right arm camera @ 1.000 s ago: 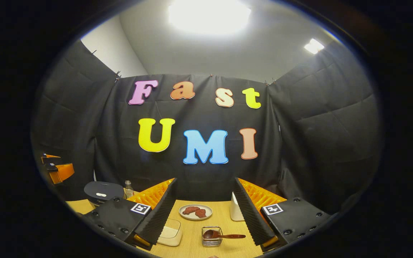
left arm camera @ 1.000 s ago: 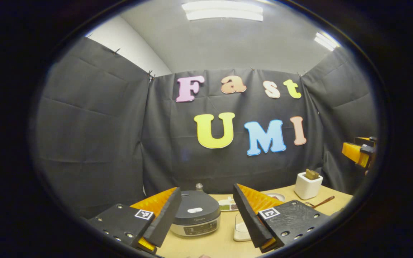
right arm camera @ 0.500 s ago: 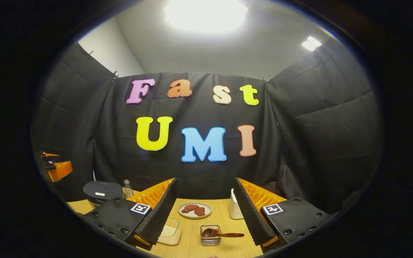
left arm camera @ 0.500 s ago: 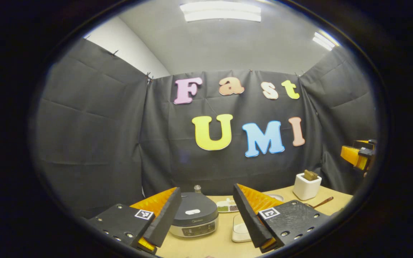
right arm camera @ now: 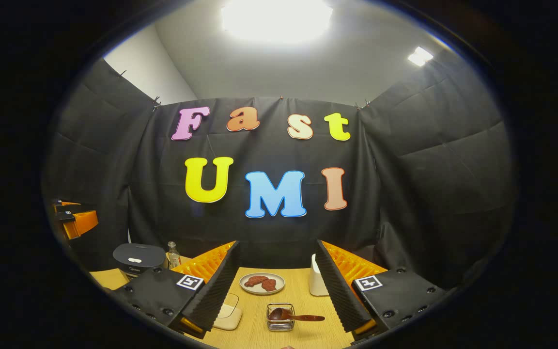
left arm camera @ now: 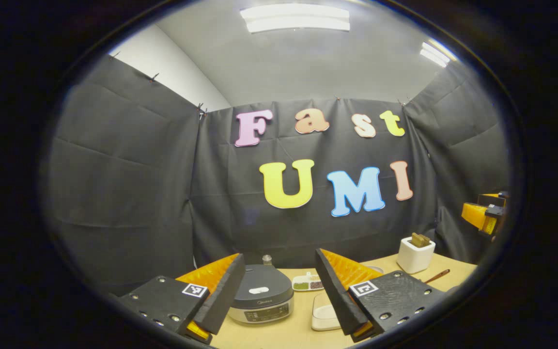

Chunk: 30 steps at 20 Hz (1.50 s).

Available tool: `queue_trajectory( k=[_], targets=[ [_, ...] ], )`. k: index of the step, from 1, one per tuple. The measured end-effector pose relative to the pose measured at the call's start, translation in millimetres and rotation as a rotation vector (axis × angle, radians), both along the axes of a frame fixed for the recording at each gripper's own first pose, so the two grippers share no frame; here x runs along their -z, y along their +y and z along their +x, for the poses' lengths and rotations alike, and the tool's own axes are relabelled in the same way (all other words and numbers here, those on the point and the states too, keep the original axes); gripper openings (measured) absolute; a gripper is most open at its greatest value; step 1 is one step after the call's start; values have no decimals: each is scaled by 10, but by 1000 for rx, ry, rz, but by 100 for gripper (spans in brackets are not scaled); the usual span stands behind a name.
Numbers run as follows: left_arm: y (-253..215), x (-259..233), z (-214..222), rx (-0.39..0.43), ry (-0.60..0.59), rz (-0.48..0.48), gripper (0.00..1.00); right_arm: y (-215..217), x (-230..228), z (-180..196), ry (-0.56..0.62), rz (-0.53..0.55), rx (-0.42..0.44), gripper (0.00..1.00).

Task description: Close the left gripper, press the button to open the rice cooker; take a wooden spoon from the chopstick holder with the right hand, scoop a spoonful of rice and pour it into the rice cooker, then put the wooden spoon back into the chopstick holder.

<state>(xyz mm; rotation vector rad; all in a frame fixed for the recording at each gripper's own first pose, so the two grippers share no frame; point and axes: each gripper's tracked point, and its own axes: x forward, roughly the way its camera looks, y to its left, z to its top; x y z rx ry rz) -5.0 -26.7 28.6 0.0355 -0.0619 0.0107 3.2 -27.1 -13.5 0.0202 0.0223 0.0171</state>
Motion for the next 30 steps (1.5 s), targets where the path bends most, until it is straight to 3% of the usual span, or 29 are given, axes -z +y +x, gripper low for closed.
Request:
queue_trajectory(
  k=[3, 5, 7, 14, 16, 18, 21, 30],
  targets=[
    [-13, -31, 1, -28, 0, 4, 91, -89, 12, -4, -3, 1, -15, 98],
    [-34, -45, -15, -40, 0, -3, 77, -134, 54, -6, 2, 9, -29, 97],
    [-39, -65, -15, -52, -1, -6, 75, -178, 114, -12, 6, 5, -43, 98],
    [153, -182, -45, -77, -9, -35, 36, -199, 205, 0, 18, 11, -65, 98],
    [309, -217, 96, -100, -26, -27, 14, -174, 227, 22, 24, 4, -59, 97],
    [298, -183, 216, -71, -22, -41, 13, -164, 198, 42, 21, 3, -40, 97],
    [473, -68, 437, -70, -4, -57, 1, -98, 196, 75, 20, 1, -16, 97],
    [741, 552, 1209, 6, 106, -122, 1, 8, 281, 227, 56, 24, 75, 97]
  ],
)
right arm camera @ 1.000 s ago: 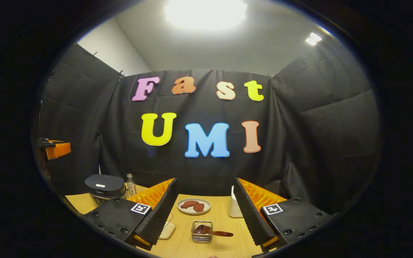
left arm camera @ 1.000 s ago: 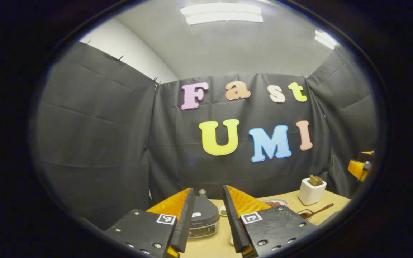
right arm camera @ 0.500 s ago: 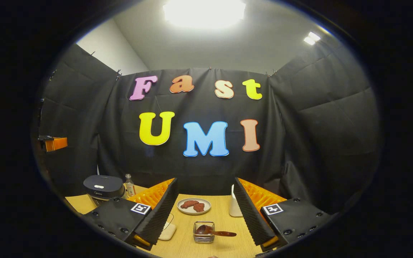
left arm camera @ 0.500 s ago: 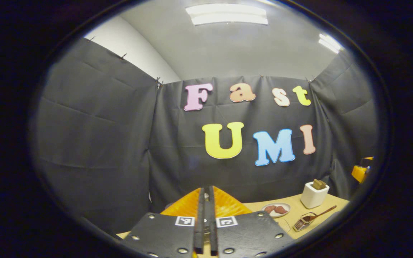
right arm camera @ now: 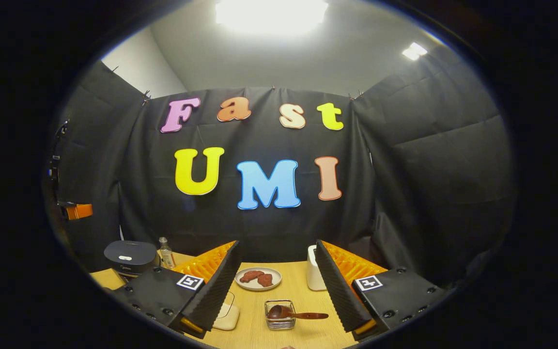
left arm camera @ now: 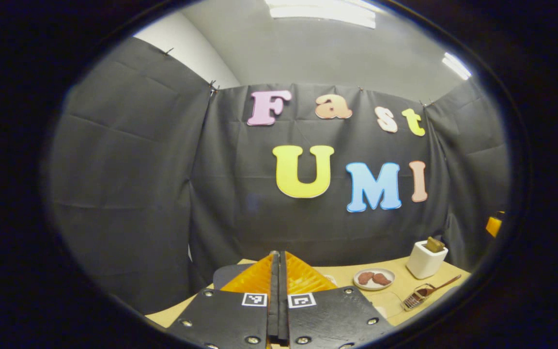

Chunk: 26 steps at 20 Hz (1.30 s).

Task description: Close the left gripper, press the button to open the rice cooker; take a wooden spoon from the chopstick holder with the right hand, scoop a spoonful of rice and pour it into the rice cooker, then put the wooden spoon back into the chopstick holder.

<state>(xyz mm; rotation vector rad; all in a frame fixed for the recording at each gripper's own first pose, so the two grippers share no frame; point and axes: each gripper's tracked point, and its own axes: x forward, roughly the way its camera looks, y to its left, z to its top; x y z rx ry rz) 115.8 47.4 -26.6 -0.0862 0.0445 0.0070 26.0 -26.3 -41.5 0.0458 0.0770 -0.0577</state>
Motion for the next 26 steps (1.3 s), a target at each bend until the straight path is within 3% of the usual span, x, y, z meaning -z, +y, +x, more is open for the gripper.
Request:
queue_trajectory(
  k=[12, 20, 26],
  targets=[
    [-110, 1124, 744, 113, 171, -19, 1, 113, 134, 171, 61, -8, 94, 98],
    [-147, 1720, 902, 153, 264, -28, 1, 264, 145, 235, 76, -27, 102, 98],
    [-148, 2009, 913, 134, 309, -61, 2, 328, 134, 238, 72, -30, 89, 98]
  ],
)
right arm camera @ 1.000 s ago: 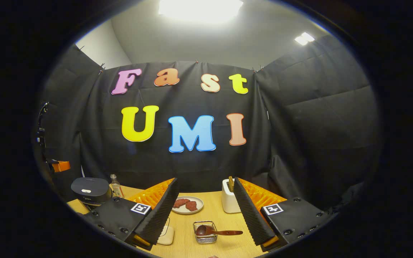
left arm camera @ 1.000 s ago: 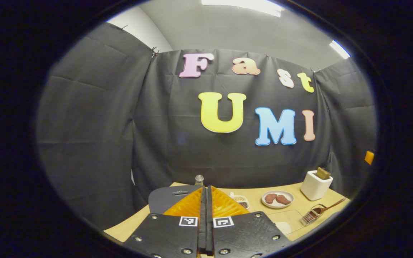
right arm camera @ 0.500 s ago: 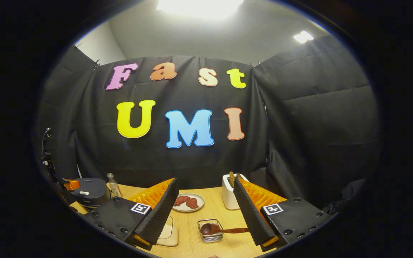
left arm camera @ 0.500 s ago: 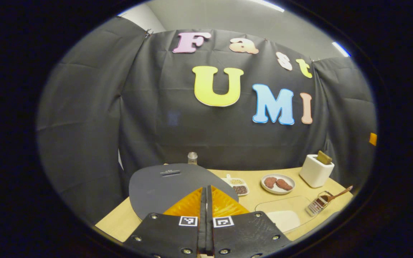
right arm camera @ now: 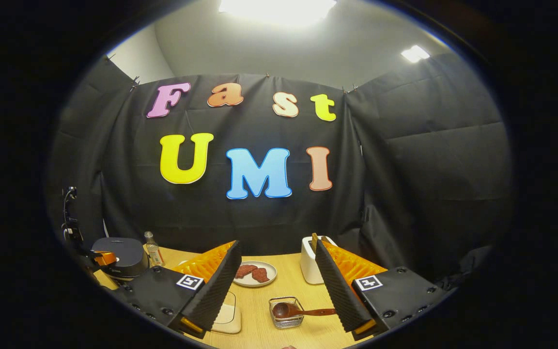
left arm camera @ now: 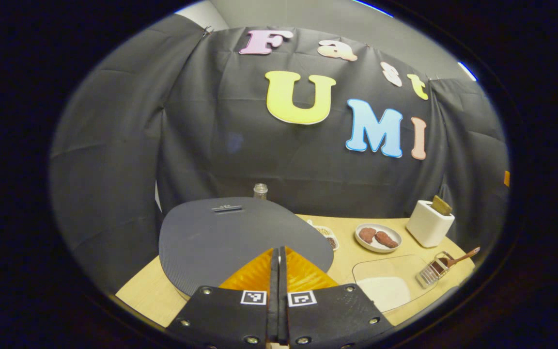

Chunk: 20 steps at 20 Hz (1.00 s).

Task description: Close the left gripper, press the button to open the rice cooker; take a wooden spoon from the chopstick holder with the right hand, scoop a spoonful of rice and pour it into the rice cooker, then put the wooden spoon back into the chopstick holder.

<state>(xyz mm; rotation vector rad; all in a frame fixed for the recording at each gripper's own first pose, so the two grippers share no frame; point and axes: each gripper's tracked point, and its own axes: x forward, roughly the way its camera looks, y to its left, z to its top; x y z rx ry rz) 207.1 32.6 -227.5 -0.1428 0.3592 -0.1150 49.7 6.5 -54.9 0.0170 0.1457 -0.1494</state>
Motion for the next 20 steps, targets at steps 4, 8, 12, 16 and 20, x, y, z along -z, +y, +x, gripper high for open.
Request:
queue_trajectory(
  k=[4, 8, 12, 16, 20],
  targets=[
    [-31, 139, -27, 20, 53, 28, 2, 37, -21, 36, -4, -8, -20, 98],
    [27, -59, 63, 6, 42, -70, 2, 122, -73, 55, -20, 0, -58, 98],
    [94, -439, -16, -31, -68, 35, 2, 88, -131, 34, -37, -14, -79, 98],
    [216, -1147, -36, -72, -223, 135, 0, 33, -95, -16, -34, 9, -95, 98],
    [270, -1760, -187, -127, -332, 115, 1, -57, -23, -24, -27, 17, -105, 98]
  ],
)
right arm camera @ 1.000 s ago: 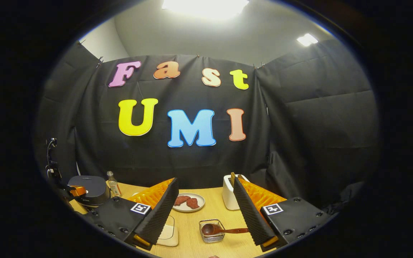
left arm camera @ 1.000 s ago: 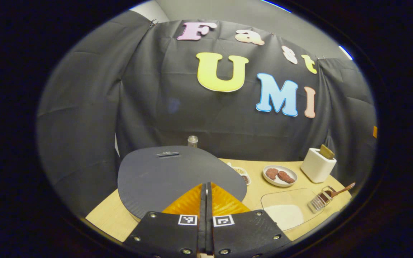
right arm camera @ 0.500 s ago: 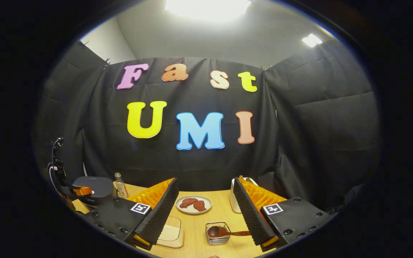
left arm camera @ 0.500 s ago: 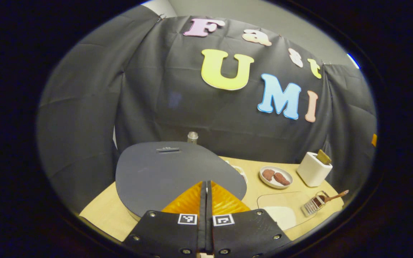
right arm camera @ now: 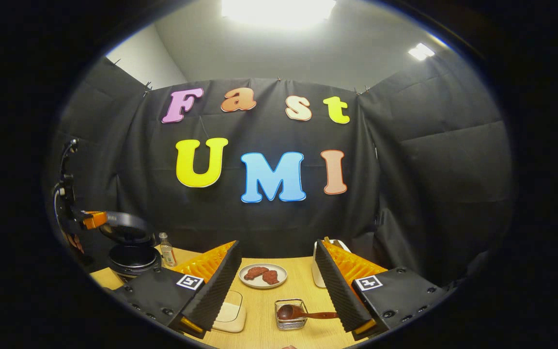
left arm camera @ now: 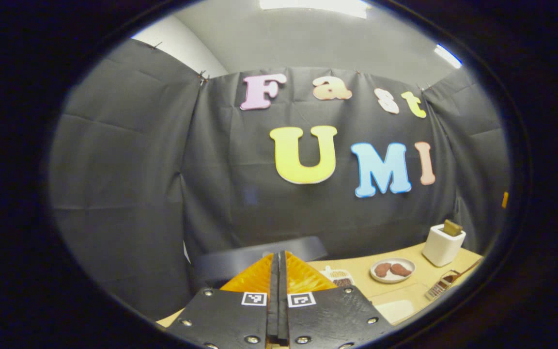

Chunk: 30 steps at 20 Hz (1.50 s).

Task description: Close the left gripper, press the button to open the rice cooker; take a wooden spoon from the chopstick holder with the right hand, scoop a spoonful of rice and pour it into the rice cooker, then put the wooden spoon back into the chopstick holder.

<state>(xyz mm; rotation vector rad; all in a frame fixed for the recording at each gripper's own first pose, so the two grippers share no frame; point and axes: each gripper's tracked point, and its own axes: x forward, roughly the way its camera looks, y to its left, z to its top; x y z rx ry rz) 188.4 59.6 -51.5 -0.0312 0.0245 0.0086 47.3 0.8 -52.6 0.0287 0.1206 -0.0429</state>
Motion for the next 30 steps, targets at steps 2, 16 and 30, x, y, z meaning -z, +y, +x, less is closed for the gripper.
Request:
queue_trajectory(
  k=[2, 16, 30],
  targets=[
    [39, -303, -183, -8, -50, -14, 5, -53, 73, 19, 6, 7, -5, 98],
    [137, -1201, -1109, -93, -175, 23, 83, -689, 1187, 154, 137, 61, 46, 98],
    [22, -1287, -1427, -123, -134, 140, 85, -867, 2339, 90, 342, 332, 145, 98]
  ],
)
